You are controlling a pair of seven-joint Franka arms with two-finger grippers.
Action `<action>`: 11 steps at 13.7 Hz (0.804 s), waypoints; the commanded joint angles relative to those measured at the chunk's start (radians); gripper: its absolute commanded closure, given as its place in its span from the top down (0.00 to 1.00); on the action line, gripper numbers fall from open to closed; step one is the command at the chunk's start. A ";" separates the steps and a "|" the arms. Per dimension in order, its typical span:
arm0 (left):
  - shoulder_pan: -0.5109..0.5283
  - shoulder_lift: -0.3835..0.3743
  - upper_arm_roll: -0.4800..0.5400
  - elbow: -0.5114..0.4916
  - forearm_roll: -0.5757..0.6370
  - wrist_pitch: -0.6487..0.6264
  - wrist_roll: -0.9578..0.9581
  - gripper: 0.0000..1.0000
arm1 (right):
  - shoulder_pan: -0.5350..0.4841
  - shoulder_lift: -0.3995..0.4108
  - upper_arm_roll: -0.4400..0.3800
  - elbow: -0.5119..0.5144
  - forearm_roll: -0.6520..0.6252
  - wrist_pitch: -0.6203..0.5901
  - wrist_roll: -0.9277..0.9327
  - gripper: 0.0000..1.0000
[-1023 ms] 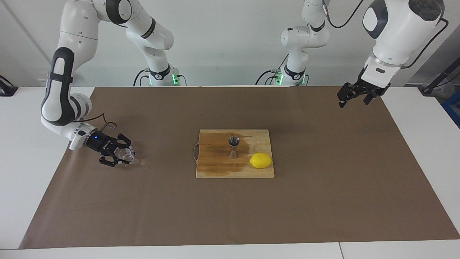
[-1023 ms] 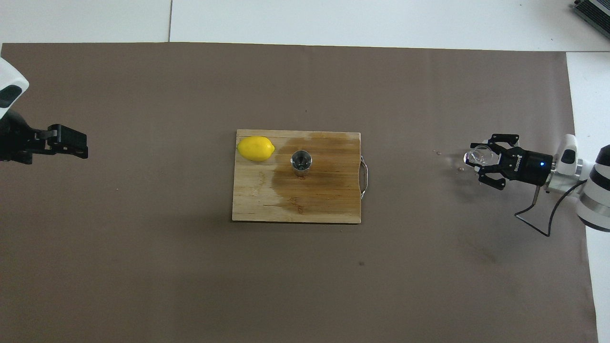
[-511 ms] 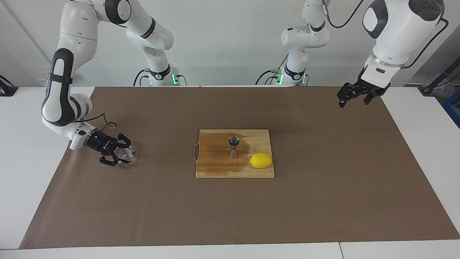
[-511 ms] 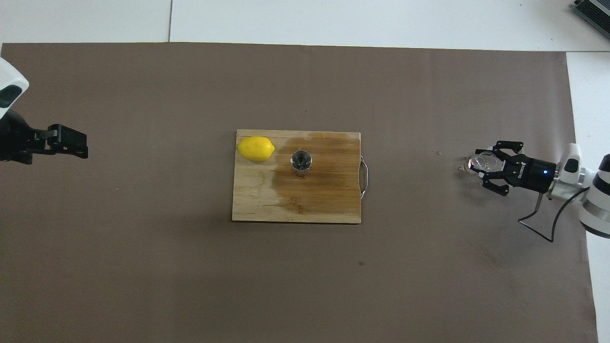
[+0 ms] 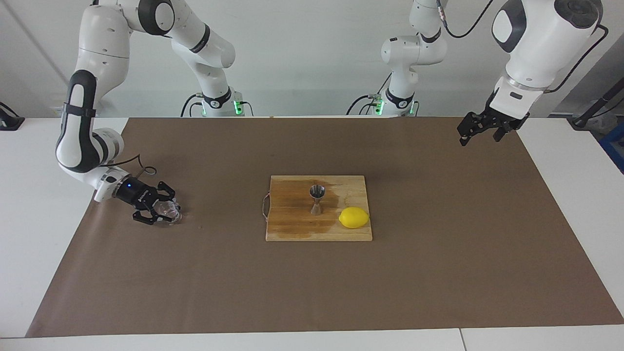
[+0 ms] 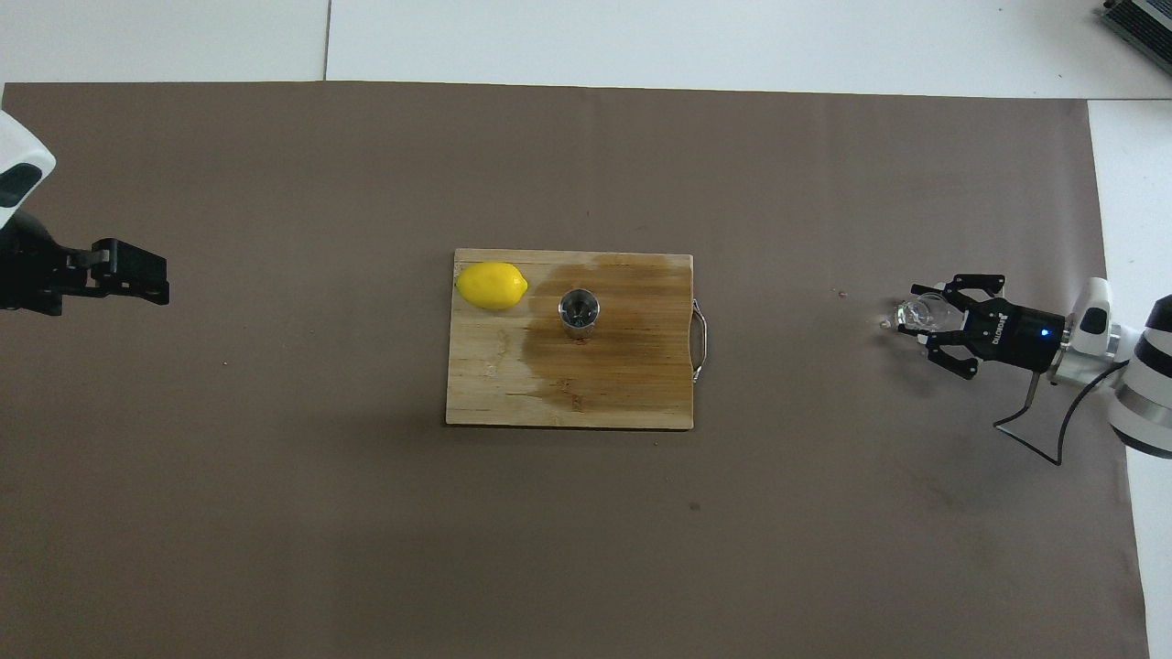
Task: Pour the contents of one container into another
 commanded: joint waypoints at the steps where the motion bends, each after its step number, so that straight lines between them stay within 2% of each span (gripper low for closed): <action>1: 0.003 -0.031 -0.002 -0.037 0.015 0.006 -0.011 1.00 | -0.014 -0.003 0.014 -0.007 0.021 -0.003 -0.027 0.76; 2: 0.003 -0.031 -0.002 -0.037 0.015 0.006 -0.011 1.00 | -0.011 -0.004 0.014 -0.006 0.020 -0.005 -0.026 0.81; 3: 0.003 -0.031 -0.002 -0.037 0.015 0.006 -0.011 1.00 | -0.005 -0.010 0.014 -0.003 0.020 -0.006 -0.023 0.96; 4: 0.003 -0.031 -0.002 -0.037 0.015 0.006 -0.011 1.00 | 0.000 -0.023 0.014 -0.002 0.020 -0.005 -0.009 1.00; 7: 0.003 -0.031 -0.002 -0.037 0.015 0.005 -0.011 1.00 | 0.035 -0.108 0.011 -0.002 -0.003 0.011 0.112 1.00; 11: 0.003 -0.031 -0.002 -0.037 0.015 0.006 -0.011 1.00 | 0.084 -0.294 0.012 0.023 -0.242 0.090 0.487 1.00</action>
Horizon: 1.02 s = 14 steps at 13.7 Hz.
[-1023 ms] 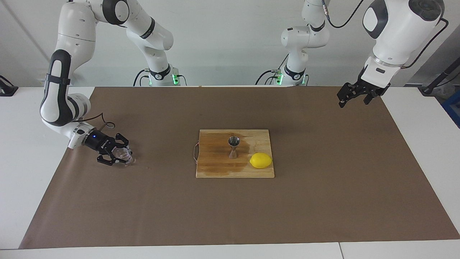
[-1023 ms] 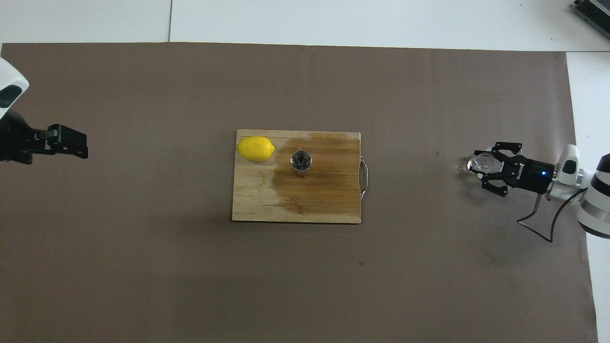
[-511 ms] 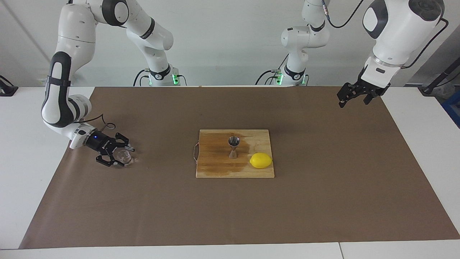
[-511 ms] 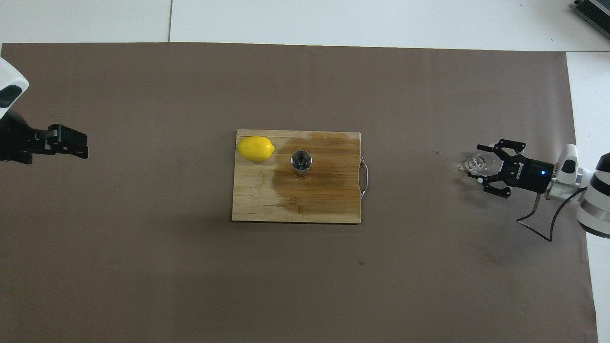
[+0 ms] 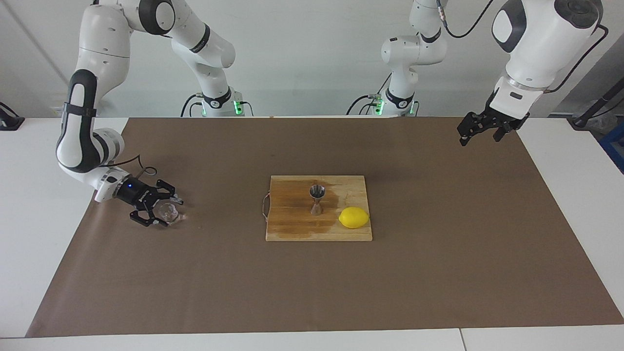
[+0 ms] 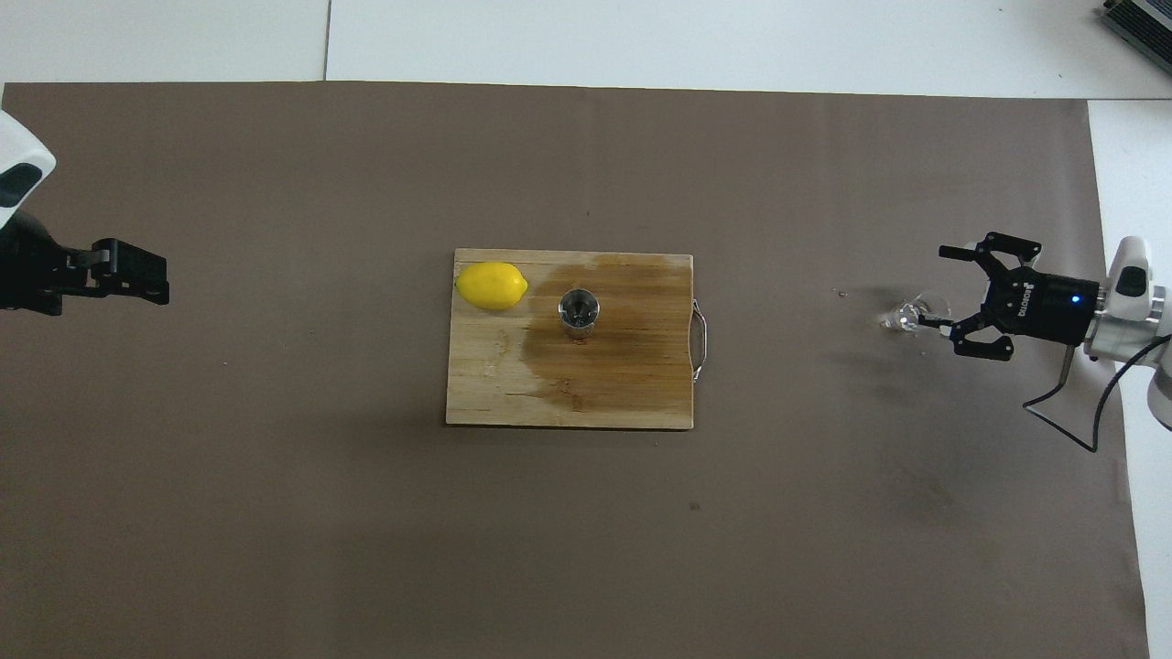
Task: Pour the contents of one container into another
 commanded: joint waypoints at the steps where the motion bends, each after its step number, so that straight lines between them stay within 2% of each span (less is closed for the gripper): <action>1: 0.003 -0.031 -0.002 -0.037 0.015 0.005 -0.011 1.00 | 0.041 -0.131 0.003 0.014 -0.139 0.052 0.253 1.00; 6: 0.003 -0.031 -0.002 -0.037 0.015 0.006 -0.011 1.00 | 0.120 -0.206 0.004 0.104 -0.506 0.145 0.611 1.00; 9: 0.003 -0.031 -0.002 -0.037 0.015 0.005 -0.011 1.00 | 0.150 -0.238 0.011 0.143 -0.729 0.152 0.648 1.00; 12: 0.003 -0.031 -0.002 -0.037 0.015 0.006 -0.011 1.00 | 0.157 -0.283 0.014 0.172 -1.101 0.164 0.660 1.00; 14: 0.003 -0.031 -0.002 -0.037 0.015 0.006 -0.011 1.00 | 0.166 -0.284 0.027 0.201 -1.180 0.179 0.694 1.00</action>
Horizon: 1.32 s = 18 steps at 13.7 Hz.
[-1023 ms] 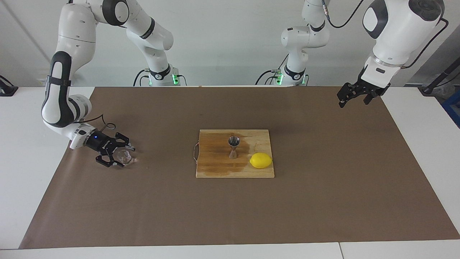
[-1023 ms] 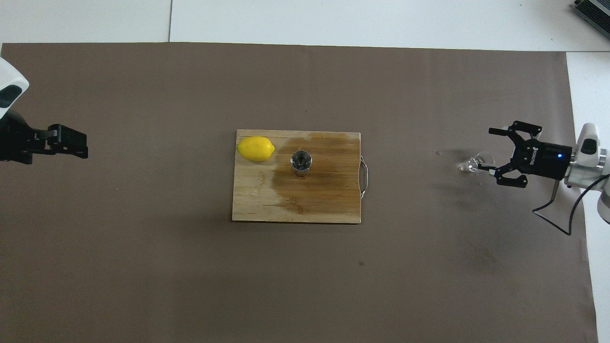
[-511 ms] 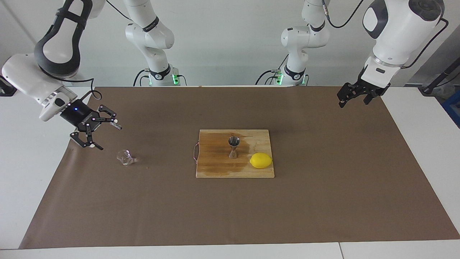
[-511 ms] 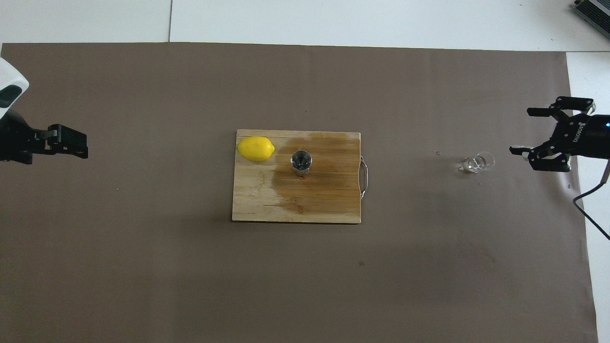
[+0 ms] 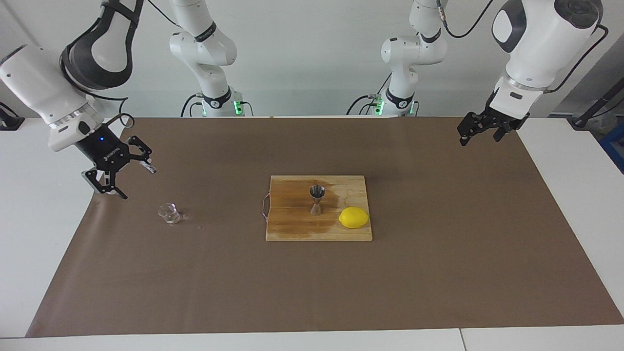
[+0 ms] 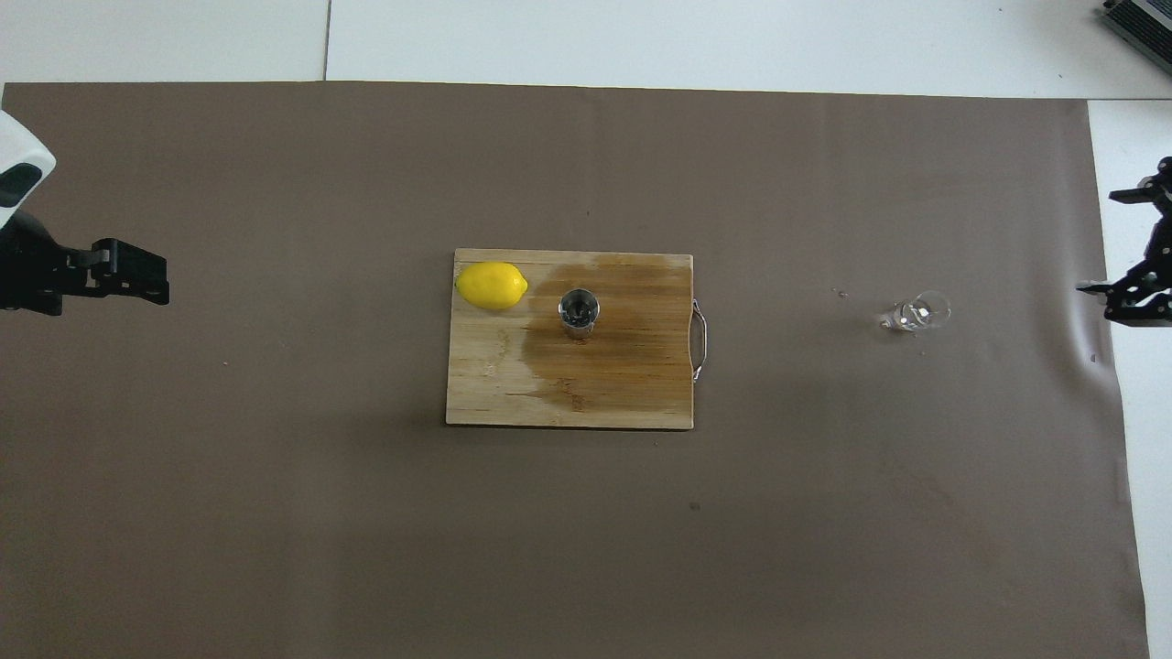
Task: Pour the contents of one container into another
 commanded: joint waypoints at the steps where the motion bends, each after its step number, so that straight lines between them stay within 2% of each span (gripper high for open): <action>1: 0.003 -0.031 -0.002 -0.037 0.015 0.006 -0.011 1.00 | 0.021 -0.011 0.022 0.025 -0.108 -0.001 0.034 1.00; 3: 0.003 -0.031 -0.002 -0.037 0.015 0.006 -0.011 1.00 | 0.012 -0.057 0.020 0.022 -0.088 -0.062 0.116 1.00; 7: 0.003 -0.031 -0.002 -0.037 0.015 0.005 -0.011 1.00 | 0.053 -0.080 0.025 0.025 -0.091 -0.172 0.616 1.00; 12: 0.003 -0.031 -0.002 -0.037 0.015 0.006 -0.011 1.00 | 0.055 -0.094 0.028 0.030 -0.082 -0.271 1.252 1.00; 15: 0.003 -0.031 -0.002 -0.037 0.015 0.005 -0.011 1.00 | 0.081 -0.097 0.014 0.034 -0.081 -0.320 1.391 1.00; 18: 0.003 -0.031 -0.002 -0.037 0.015 0.006 -0.011 1.00 | 0.162 -0.103 -0.078 0.034 -0.097 -0.342 1.402 1.00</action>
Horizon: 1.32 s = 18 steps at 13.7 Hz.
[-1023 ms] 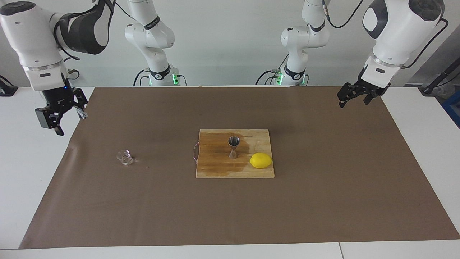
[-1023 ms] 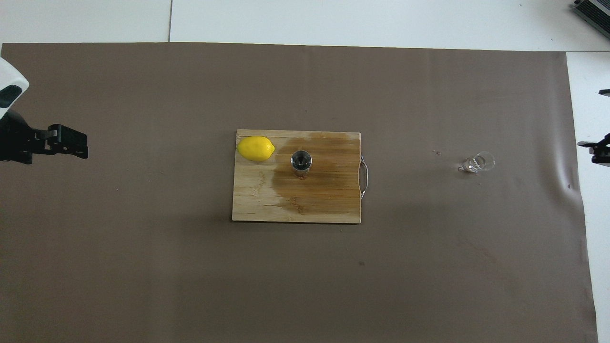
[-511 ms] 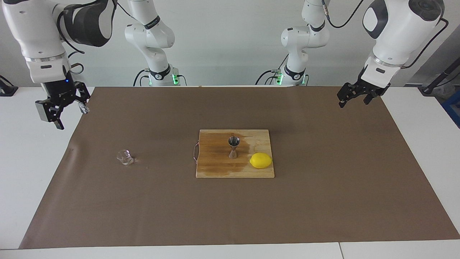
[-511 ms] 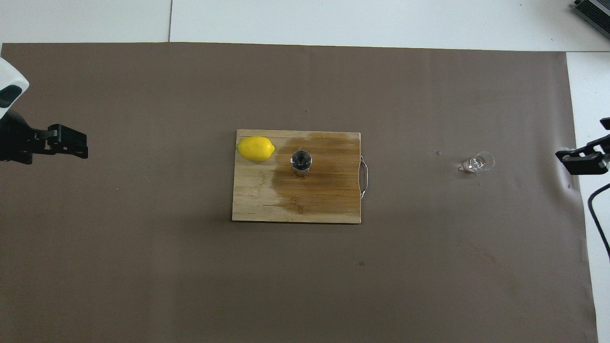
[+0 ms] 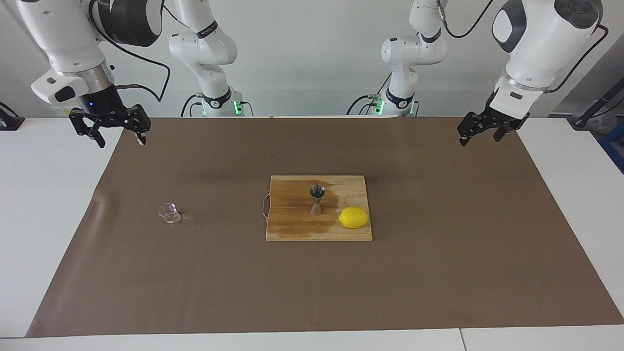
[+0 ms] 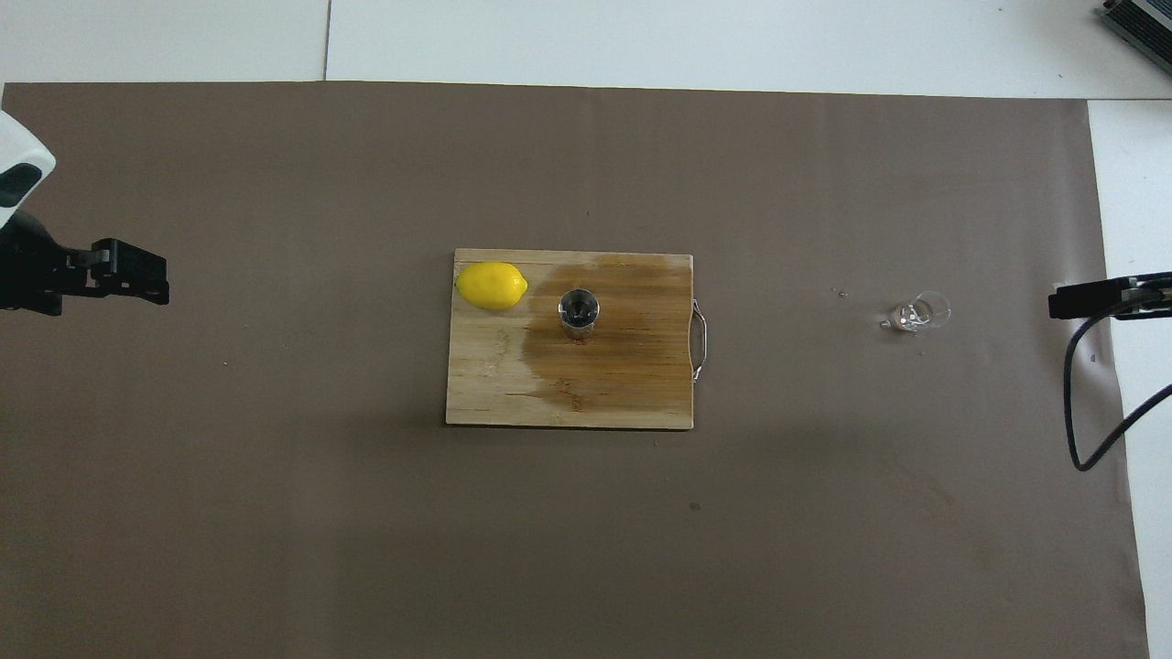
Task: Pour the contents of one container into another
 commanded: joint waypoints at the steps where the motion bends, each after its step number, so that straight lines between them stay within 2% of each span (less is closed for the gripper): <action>1: 0.003 -0.031 -0.002 -0.037 0.015 0.005 -0.011 1.00 | 0.062 -0.016 -0.092 0.000 -0.027 -0.039 0.000 1.00; 4: 0.003 -0.031 -0.002 -0.037 0.015 0.006 -0.011 1.00 | 0.084 -0.021 -0.133 0.014 0.054 -0.099 0.090 1.00; 8: 0.003 -0.031 -0.002 -0.037 0.015 0.005 -0.011 1.00 | 0.108 -0.028 -0.117 0.021 0.032 -0.099 0.110 1.00; 11: 0.003 -0.031 -0.002 -0.037 0.015 0.006 -0.011 1.00 | 0.131 -0.085 -0.097 0.021 -0.004 -0.155 0.113 1.00; 13: 0.003 -0.031 -0.002 -0.037 0.015 0.006 -0.011 1.00 | 0.127 -0.125 -0.065 -0.028 -0.026 -0.160 0.135 1.00; 15: 0.003 -0.031 -0.002 -0.037 0.013 0.006 -0.011 1.00 | 0.082 -0.079 -0.022 0.024 -0.004 -0.117 0.211 1.00; 17: 0.003 -0.031 -0.002 -0.037 0.015 0.006 -0.011 1.00 | 0.058 0.031 -0.008 0.198 0.014 -0.233 0.213 1.00; 18: 0.003 -0.031 -0.002 -0.037 0.015 0.006 -0.011 1.00 | 0.058 0.031 -0.009 0.195 0.014 -0.229 0.215 1.00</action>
